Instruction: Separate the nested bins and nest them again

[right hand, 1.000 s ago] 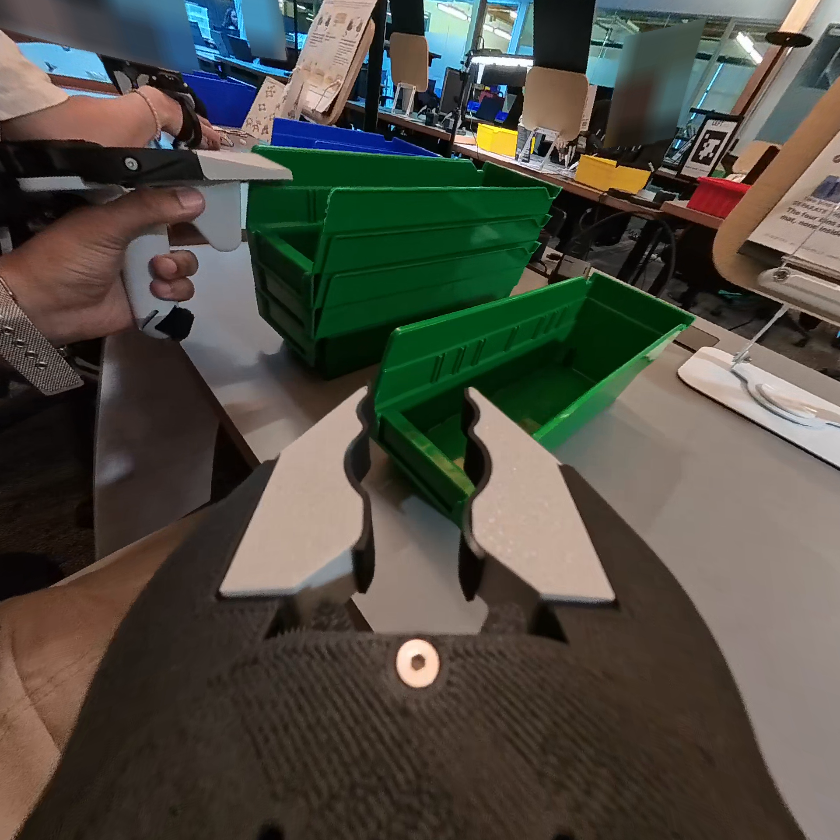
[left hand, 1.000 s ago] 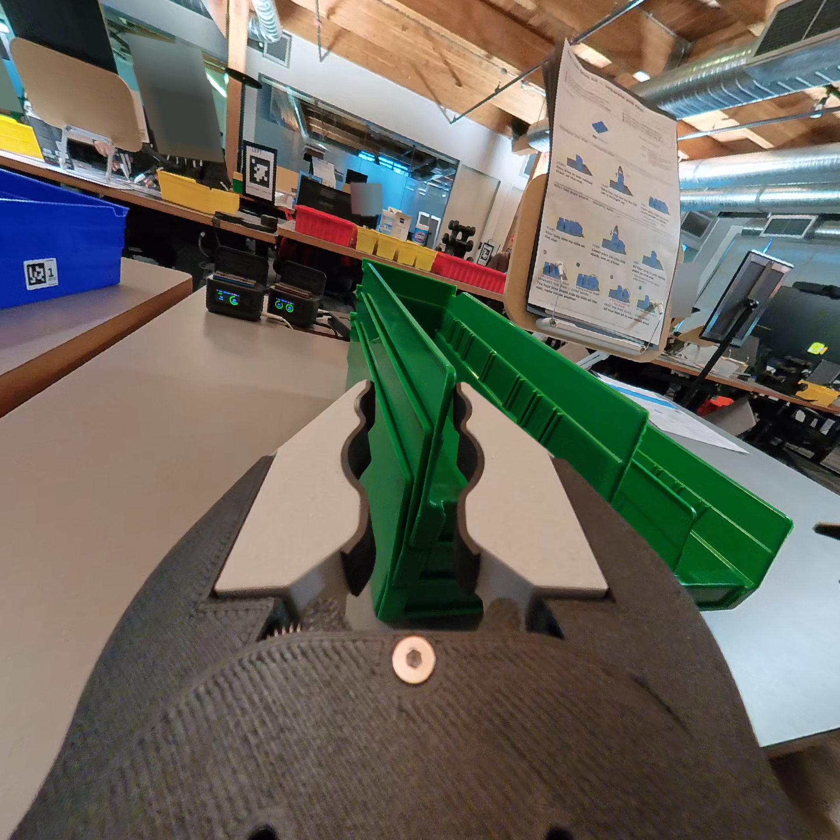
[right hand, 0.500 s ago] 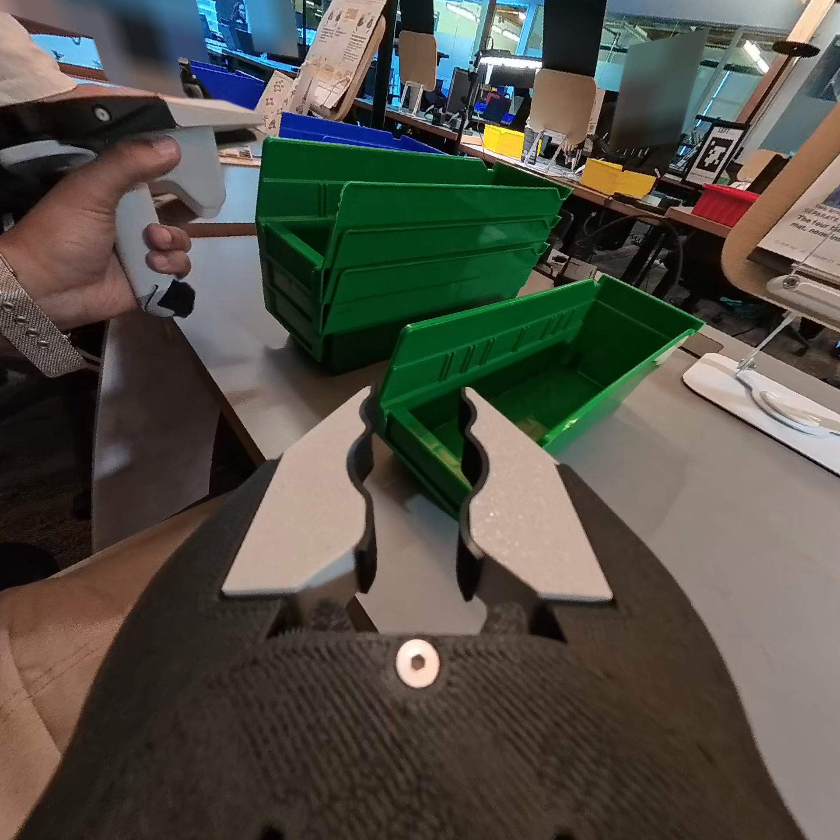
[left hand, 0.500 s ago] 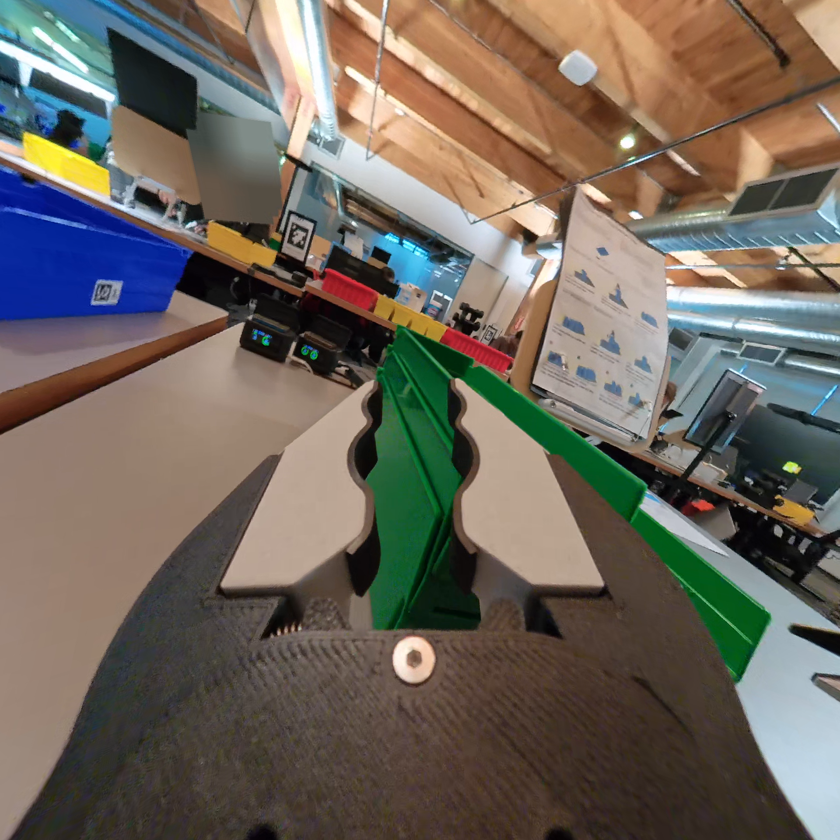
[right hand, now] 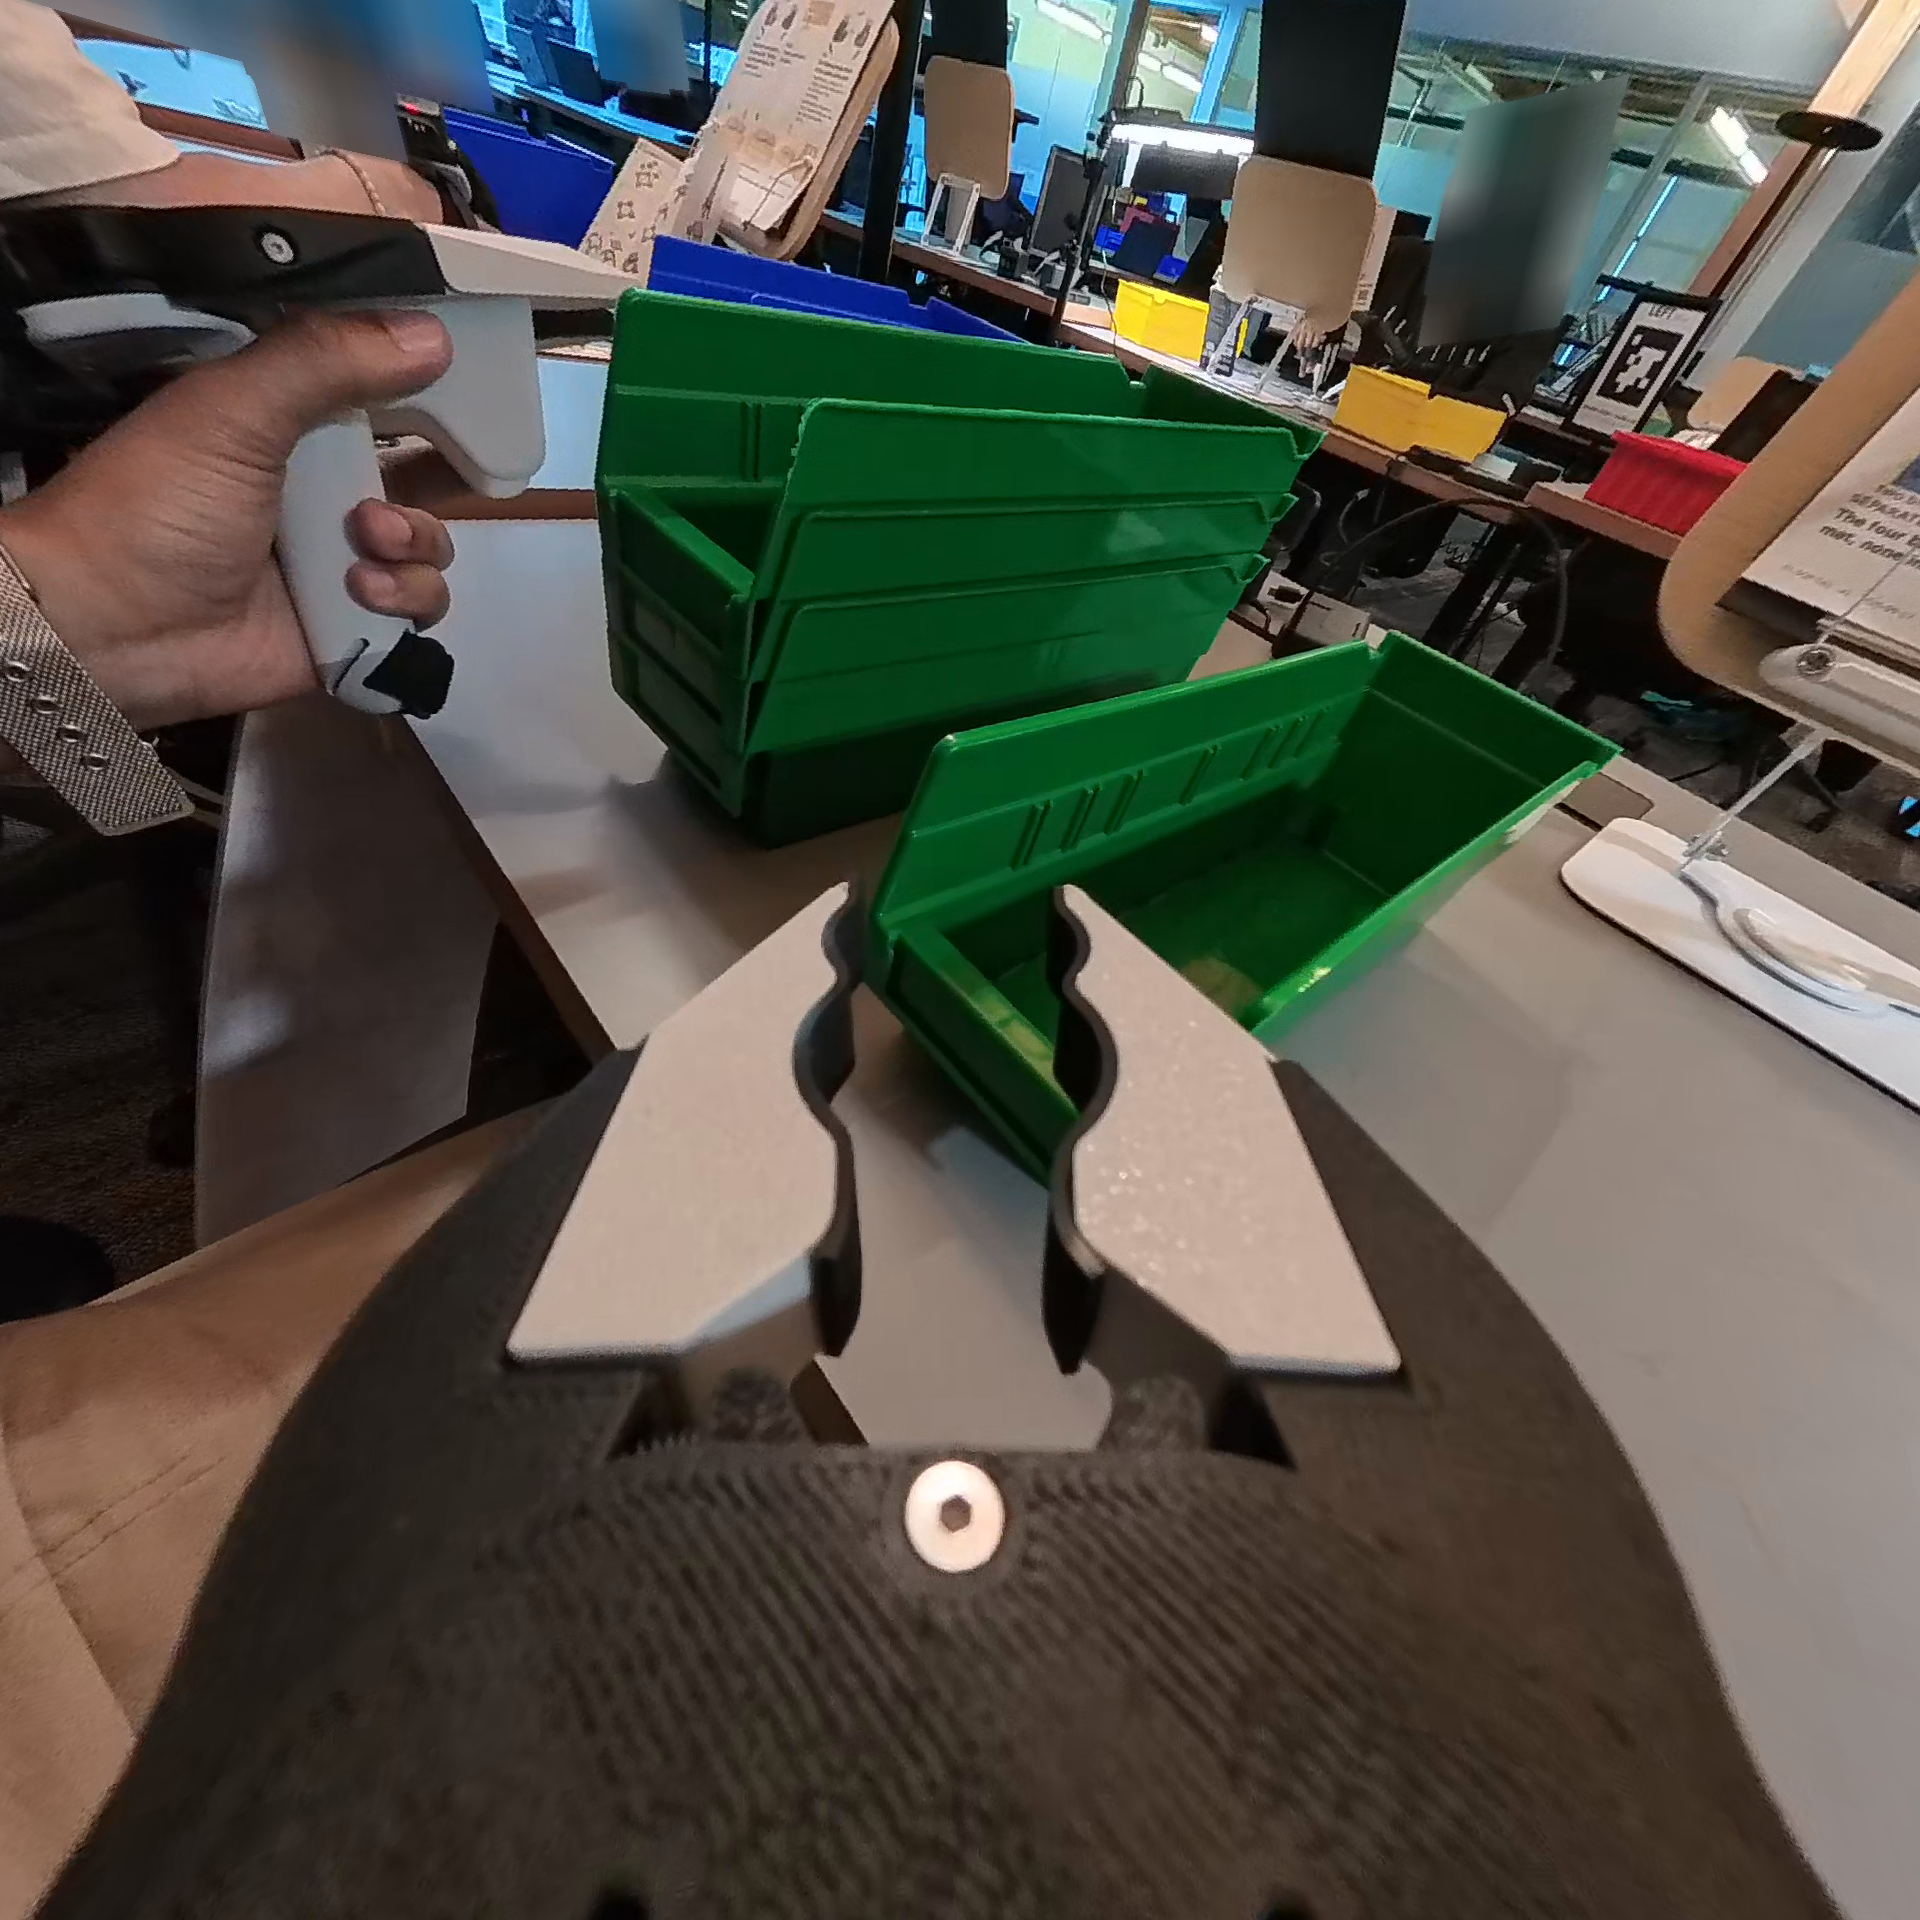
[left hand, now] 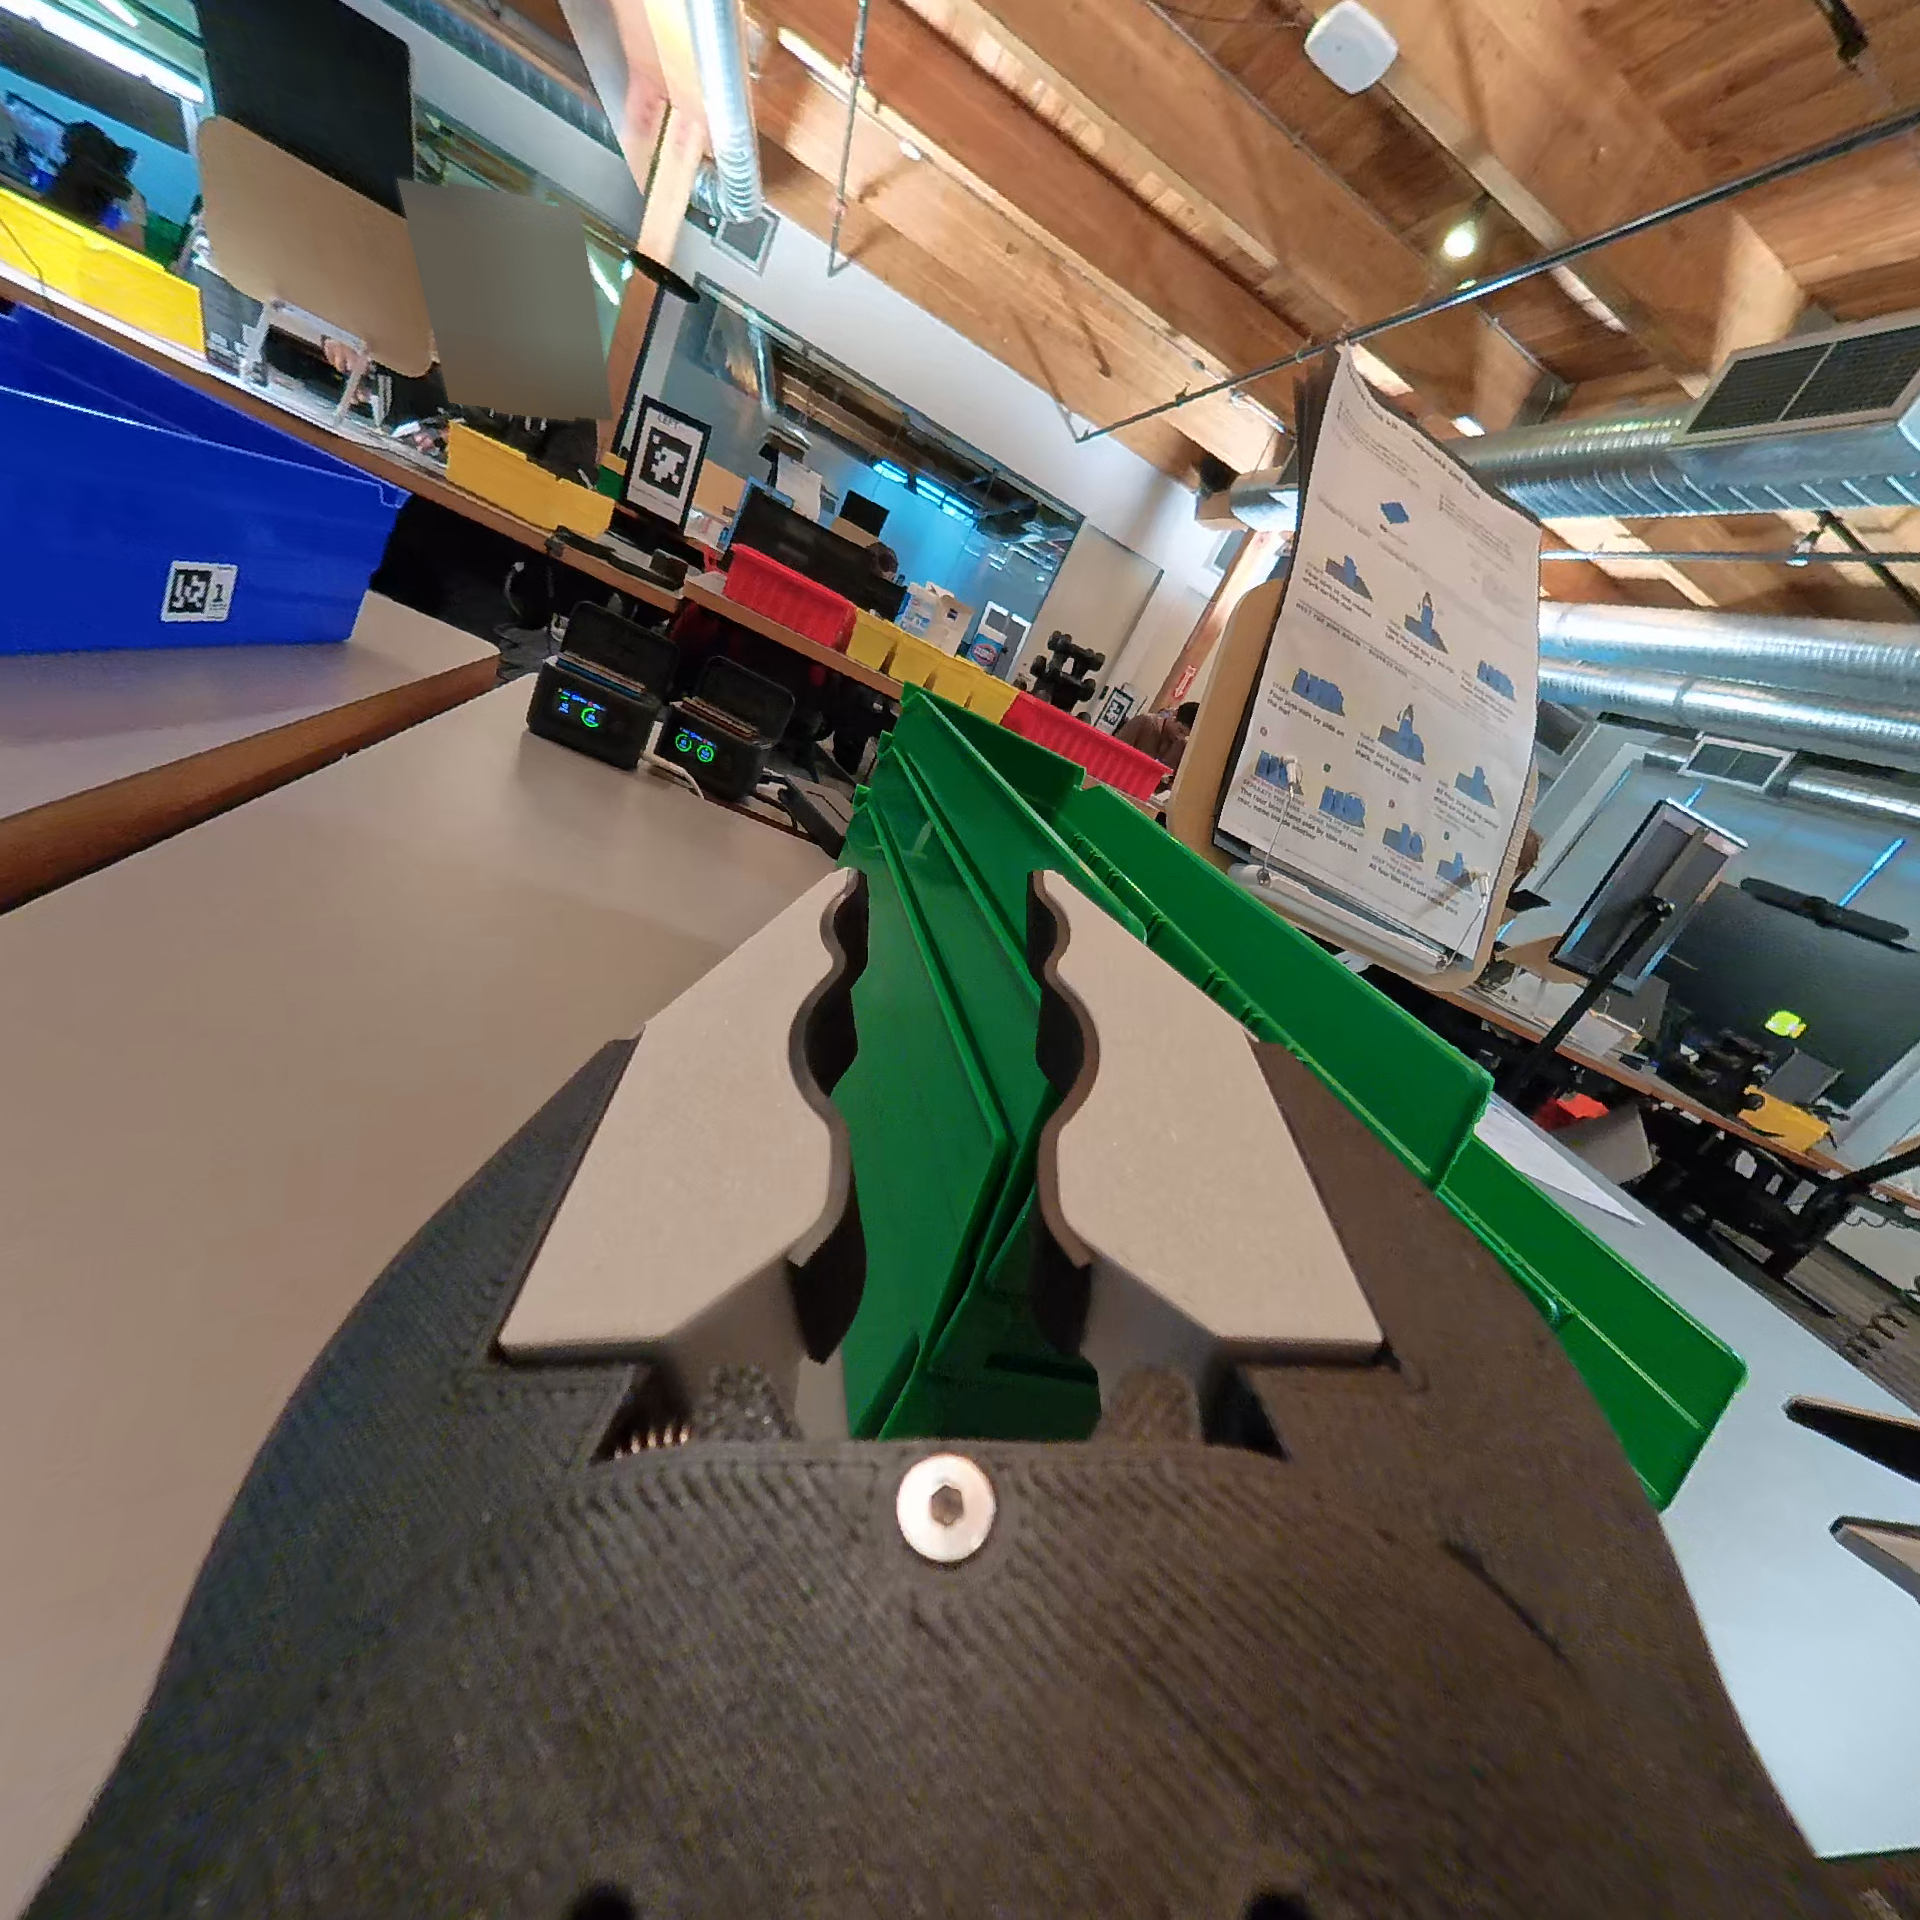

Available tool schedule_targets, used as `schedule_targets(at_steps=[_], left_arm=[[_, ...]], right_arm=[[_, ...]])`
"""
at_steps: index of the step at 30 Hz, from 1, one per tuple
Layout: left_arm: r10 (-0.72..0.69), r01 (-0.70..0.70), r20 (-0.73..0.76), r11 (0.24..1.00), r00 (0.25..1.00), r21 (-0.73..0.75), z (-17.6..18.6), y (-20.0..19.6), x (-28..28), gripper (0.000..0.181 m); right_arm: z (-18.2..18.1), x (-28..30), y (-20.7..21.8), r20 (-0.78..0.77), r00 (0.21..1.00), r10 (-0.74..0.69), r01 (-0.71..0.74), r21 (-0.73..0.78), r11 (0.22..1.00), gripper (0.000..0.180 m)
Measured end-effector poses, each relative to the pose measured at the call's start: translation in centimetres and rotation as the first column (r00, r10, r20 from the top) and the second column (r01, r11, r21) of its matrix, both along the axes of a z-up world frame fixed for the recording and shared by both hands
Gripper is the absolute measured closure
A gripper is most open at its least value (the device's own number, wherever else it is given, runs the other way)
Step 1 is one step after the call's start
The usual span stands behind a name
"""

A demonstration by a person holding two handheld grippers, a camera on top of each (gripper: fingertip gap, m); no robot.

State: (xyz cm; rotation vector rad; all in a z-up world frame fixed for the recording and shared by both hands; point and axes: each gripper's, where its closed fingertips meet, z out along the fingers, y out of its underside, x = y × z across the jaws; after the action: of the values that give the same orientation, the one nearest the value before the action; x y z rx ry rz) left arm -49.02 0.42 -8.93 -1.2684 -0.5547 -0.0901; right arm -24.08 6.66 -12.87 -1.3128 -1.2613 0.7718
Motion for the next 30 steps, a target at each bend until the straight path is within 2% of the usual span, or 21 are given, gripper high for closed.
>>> schedule_targets(at_steps=[7,12,17,20,23,28,30], left_arm=[[0.008,-0.008,0.006,1.0,1.0,-0.001,-0.1,0.0,0.0,0.151],[0.027,-0.027,0.002,1.0,1.0,0.005,0.1,0.0,-0.1,0.152],[0.033,-0.033,-0.005,0.999,0.999,0.013,0.4,-0.2,-0.1,0.152],[0.022,-0.022,0.0,1.0,1.0,0.016,0.4,-0.1,-0.1,0.152],[0.005,-0.005,0.004,1.0,1.0,0.012,0.3,-0.1,0.0,0.152],[-0.084,0.084,0.016,0.996,0.996,0.003,0.1,0.6,0.7,0.156],[-0.14,0.14,0.043,0.99,0.989,0.006,-0.2,1.1,1.0,0.159]], right_arm=[[0.7,-0.4,-0.2,-0.005,0.999,0.036,-0.035,0.047,0.998,0.147],[5.1,-1.8,0.1,-0.039,0.99,0.134,-0.129,0.119,0.984,0.141],[6.0,-5.2,0.3,0.189,0.935,0.301,-0.321,0.084,0.943,0.131],[7.0,-7.1,-0.3,0.299,0.849,0.435,-0.499,0.185,0.847,0.132],[6.7,-8.7,-1.0,0.45,0.719,0.53,-0.653,0.174,0.737,0.133],[7.1,-12.5,0.9,0.63,0.585,0.511,-0.744,0.168,0.646,0.143],[6.8,-13.4,2.0,0.714,0.514,0.475,-0.8,0.199,0.567,0.147]])
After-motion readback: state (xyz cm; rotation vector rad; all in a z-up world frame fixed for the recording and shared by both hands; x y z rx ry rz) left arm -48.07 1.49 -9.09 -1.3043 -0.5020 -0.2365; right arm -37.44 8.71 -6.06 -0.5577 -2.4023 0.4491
